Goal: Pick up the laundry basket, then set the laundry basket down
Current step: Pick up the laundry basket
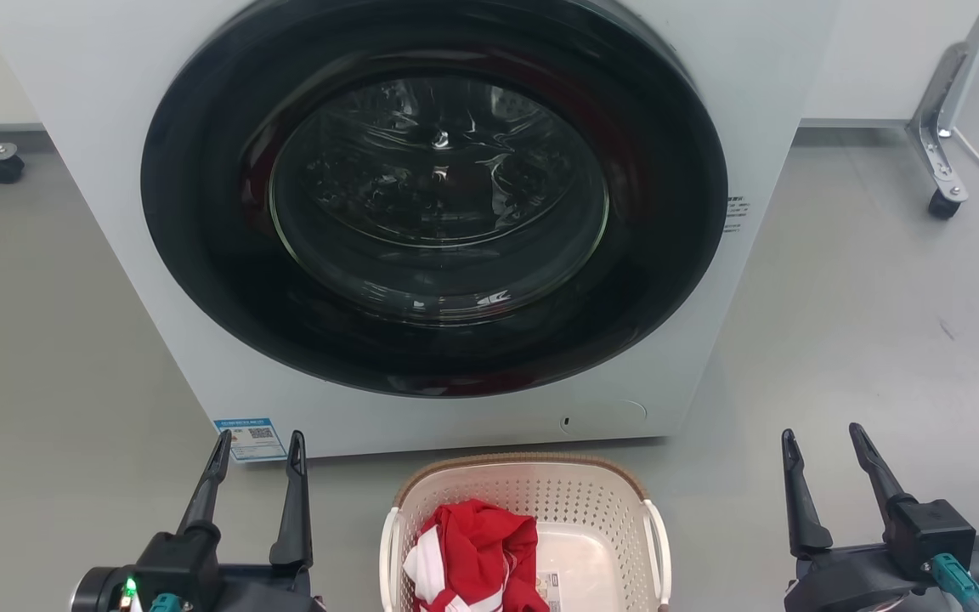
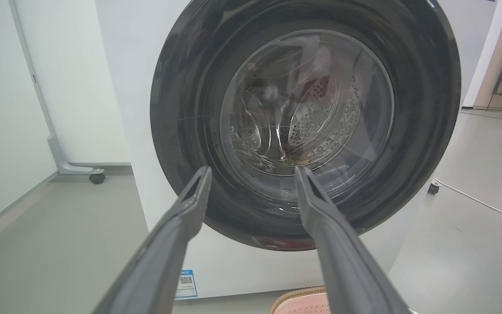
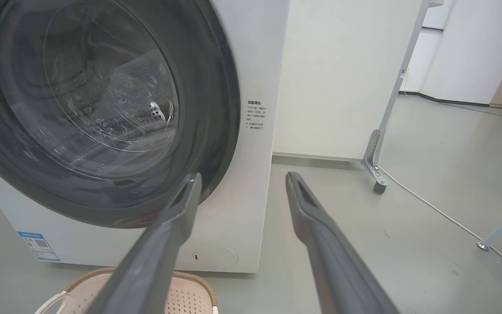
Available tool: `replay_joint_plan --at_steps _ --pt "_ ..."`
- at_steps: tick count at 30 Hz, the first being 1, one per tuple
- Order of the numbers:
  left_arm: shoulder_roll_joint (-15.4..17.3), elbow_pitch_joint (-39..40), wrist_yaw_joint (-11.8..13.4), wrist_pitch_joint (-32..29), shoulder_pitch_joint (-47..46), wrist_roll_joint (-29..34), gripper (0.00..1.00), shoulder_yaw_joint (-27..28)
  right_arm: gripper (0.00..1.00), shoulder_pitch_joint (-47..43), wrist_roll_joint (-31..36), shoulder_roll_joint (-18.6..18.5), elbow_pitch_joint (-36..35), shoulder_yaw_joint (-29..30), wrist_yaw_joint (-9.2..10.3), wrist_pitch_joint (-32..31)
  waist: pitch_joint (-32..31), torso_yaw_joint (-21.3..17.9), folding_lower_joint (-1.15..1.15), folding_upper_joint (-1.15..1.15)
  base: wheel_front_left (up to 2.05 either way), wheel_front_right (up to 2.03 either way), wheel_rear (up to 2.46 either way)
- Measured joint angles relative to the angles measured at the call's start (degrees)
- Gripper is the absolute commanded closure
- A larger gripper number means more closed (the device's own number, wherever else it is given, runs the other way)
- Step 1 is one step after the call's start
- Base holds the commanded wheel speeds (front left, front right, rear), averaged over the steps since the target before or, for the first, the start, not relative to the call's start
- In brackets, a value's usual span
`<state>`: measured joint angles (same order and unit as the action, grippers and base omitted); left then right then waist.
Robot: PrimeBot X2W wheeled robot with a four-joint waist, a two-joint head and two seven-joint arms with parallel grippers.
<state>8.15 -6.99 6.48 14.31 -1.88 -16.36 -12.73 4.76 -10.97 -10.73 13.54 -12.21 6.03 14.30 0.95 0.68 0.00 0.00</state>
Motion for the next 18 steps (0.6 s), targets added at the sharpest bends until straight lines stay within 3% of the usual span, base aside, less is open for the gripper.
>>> replay_joint_plan --at_steps 18 --pt "-0.9 0.8 -1.6 0.0 -2.7 0.3 0.00 -0.7 0.00 2.1 0.0 0.9 -1.6 1.1 -0.29 0.0 8.1 0.7 0.00 0.00 0.00 0.00 0.00"
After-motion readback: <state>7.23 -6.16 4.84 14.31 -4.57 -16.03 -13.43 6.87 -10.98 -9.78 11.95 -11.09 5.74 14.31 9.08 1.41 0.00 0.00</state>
